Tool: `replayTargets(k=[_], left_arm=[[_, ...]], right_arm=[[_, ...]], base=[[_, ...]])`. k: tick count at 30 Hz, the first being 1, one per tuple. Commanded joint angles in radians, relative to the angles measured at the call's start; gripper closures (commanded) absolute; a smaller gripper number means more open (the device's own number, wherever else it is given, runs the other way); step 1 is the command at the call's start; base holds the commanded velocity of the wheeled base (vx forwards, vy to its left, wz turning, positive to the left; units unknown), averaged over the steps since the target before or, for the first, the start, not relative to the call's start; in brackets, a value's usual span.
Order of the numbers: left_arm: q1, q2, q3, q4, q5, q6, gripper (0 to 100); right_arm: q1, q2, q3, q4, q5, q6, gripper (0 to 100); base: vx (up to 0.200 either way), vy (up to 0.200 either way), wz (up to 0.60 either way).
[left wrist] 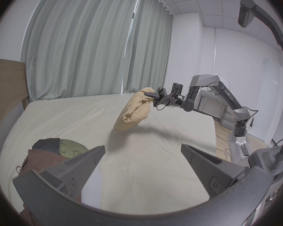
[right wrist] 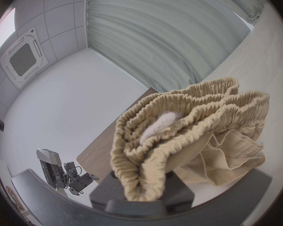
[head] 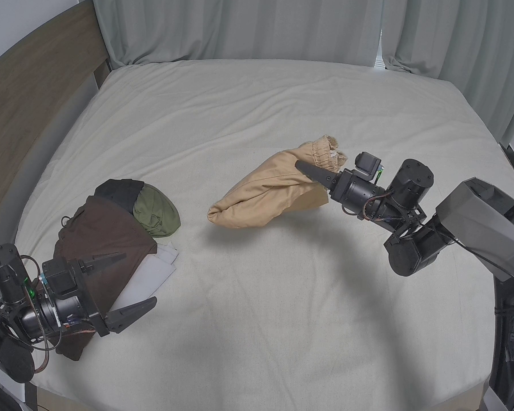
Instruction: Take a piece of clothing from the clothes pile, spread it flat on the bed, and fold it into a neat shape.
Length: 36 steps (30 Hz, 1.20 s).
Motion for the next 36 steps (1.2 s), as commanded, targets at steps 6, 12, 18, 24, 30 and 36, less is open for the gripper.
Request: replayTargets(k=[6, 12, 18, 24, 30, 36], left_arm=[[-0.001, 0.004, 0.000, -0.001, 0.000, 0.000, 0], [-0.001, 0.006, 0.003, 0.001, 0.002, 0.000, 0], [-0.001, 0.006, 0.007, 0.001, 0.000, 0.000, 0], [-0.001, 0.004, 0.006, -0.001, -0.002, 0.000, 0], [-0.001, 0.001, 0.006, -0.001, -0.003, 0.000, 0], [-0.002, 0.004, 0.009, -0.001, -0.005, 0.000, 0]], right_arm=[[-0.015, 0.042, -0.157, 0.103, -0.001, 0.001, 100], [-0.031, 0.088, -0.307, 0.190, -0.001, 0.001, 100], [-0.045, 0.147, -0.394, 0.245, -0.001, 0.001, 100], [-0.054, 0.273, -0.394, 0.227, -0.001, -0.008, 100], [-0.052, 0.279, -0.207, 0.106, -0.002, -0.025, 100], [-0.043, 0.256, -0.012, -0.039, -0.002, -0.025, 100]], base=[[0.000, 0.000, 0.00], [0.000, 0.000, 0.00], [0.000, 0.000, 0.00], [0.000, 0.000, 0.00], [0.000, 0.000, 0.00], [0.000, 0.000, 0.00]])
